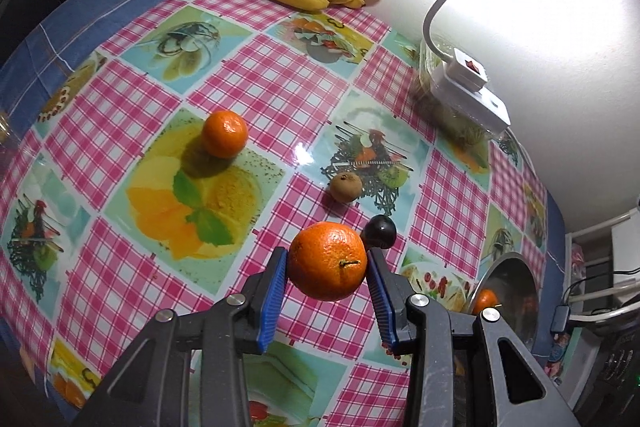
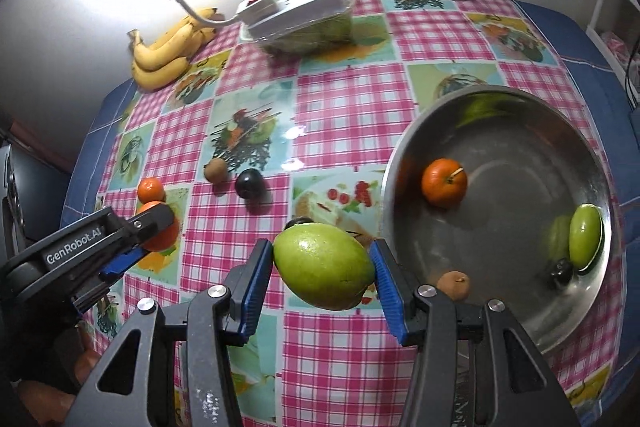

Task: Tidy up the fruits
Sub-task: 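Grasp the green pear with the right tool while the left tool grasps the tangerine, then carry the pear over the steel bowl while the left tool carries the tangerine there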

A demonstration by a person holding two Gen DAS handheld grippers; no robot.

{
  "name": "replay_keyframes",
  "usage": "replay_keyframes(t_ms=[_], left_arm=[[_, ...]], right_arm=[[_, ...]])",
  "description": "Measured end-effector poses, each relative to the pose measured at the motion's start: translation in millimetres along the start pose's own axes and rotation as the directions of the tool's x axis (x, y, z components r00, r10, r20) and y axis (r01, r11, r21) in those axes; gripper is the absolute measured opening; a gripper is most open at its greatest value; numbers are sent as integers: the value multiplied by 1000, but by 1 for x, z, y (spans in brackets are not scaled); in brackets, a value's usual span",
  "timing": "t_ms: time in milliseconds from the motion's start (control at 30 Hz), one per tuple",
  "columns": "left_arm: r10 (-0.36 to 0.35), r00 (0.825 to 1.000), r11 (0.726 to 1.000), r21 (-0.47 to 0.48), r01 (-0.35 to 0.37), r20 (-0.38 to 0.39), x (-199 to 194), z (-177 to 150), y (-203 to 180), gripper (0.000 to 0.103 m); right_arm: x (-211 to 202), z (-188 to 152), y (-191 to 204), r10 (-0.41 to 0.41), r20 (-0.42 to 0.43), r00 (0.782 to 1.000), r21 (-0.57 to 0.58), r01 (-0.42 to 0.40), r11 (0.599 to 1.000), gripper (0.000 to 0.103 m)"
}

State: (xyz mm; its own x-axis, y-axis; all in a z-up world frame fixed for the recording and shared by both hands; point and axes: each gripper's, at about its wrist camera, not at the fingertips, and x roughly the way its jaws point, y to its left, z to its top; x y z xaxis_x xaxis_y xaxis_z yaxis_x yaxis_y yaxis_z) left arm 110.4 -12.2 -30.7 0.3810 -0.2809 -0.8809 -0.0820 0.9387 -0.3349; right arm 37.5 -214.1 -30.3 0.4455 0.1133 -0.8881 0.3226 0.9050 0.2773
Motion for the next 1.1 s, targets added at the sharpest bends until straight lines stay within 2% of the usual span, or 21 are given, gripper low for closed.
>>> replay_keyframes(t_ms=[300,667,900,1100], left_arm=[[36,999,996,77,-38,19,-1,-11,-27,42],[14,1000,977,213,-13,-6,6,-36,-81,42],[5,1000,950,312,-3,-6,7,-58,-119,42],[-9,1000,910,414,15,-17,12,-84,-156,42]], right_arm=[[-12,3,-36,-43,22,999,79,41,996,52],[-29,2,-101,-94,46,994,225,81,971,52],[-40,0,-130,-133,61,989,275,112,955,52],[-48,-3,-156,-161,71,984,312,132,941,52]])
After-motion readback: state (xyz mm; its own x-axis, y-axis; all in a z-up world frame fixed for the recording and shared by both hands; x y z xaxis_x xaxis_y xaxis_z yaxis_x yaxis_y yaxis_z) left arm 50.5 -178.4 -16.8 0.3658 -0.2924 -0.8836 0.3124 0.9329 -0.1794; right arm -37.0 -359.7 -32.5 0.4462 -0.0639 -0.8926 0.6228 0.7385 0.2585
